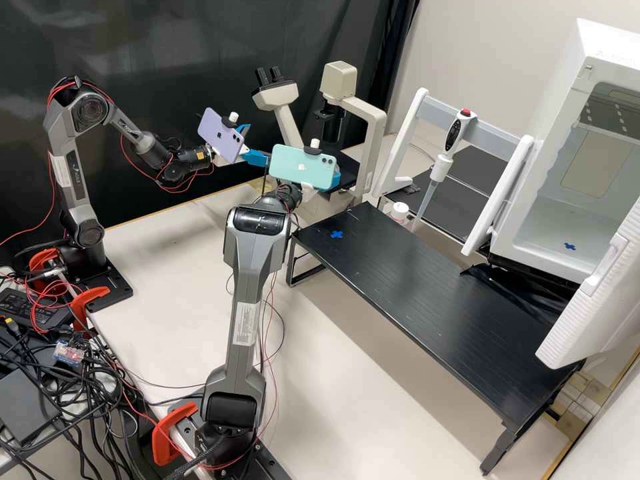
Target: Move the petri dish to the bench
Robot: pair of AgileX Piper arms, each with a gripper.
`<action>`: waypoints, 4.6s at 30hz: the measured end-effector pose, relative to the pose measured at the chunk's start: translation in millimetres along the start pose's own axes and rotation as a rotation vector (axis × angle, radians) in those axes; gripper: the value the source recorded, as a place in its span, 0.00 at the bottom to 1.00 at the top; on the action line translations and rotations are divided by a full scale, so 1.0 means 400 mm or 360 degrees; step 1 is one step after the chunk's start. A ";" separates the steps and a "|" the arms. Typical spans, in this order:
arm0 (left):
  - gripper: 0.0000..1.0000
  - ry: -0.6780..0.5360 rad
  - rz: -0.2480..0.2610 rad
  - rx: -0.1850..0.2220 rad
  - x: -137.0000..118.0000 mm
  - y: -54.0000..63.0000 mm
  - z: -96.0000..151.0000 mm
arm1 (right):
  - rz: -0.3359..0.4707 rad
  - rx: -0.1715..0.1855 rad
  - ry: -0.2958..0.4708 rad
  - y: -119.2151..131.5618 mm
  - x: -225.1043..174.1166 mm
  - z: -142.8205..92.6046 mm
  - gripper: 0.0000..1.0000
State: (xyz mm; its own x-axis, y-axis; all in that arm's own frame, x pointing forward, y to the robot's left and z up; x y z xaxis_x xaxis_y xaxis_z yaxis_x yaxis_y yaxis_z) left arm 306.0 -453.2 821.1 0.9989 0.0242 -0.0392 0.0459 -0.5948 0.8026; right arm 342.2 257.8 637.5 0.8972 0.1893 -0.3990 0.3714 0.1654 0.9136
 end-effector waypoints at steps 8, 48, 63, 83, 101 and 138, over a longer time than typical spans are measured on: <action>1.00 0.0000 0.0000 0.0000 0.000 0.000 0.000 | 0.0024 -0.0083 0.0029 -0.005 -0.152 0.030 0.00; 1.00 0.0000 0.0000 0.0000 0.000 0.000 0.000 | 0.0266 0.0101 -0.0085 0.047 -0.429 0.302 1.00; 1.00 0.0000 0.0000 0.0000 0.000 0.000 0.000 | 0.0342 0.0044 0.0067 0.056 -0.489 0.255 1.00; 1.00 0.0000 0.0000 0.0000 0.000 0.000 0.000 | 0.0562 0.0014 0.0342 0.060 -0.633 0.208 1.00; 1.00 0.0000 0.0000 0.0000 0.000 0.000 0.000 | 0.0546 -0.0210 0.0078 0.044 -0.643 0.187 1.00; 1.00 0.0000 0.0000 0.0000 0.000 0.000 0.000 | 0.0520 -0.0192 -0.0033 0.046 -0.648 0.166 1.00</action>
State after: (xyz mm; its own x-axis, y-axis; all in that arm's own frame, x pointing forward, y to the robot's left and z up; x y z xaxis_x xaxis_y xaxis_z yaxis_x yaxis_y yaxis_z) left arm 306.0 -453.2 821.1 0.9989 0.0242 -0.0392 0.0459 -0.5948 0.8026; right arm 132.5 147.4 762.7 0.9692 0.2317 -0.0840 0.0337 0.2130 0.9765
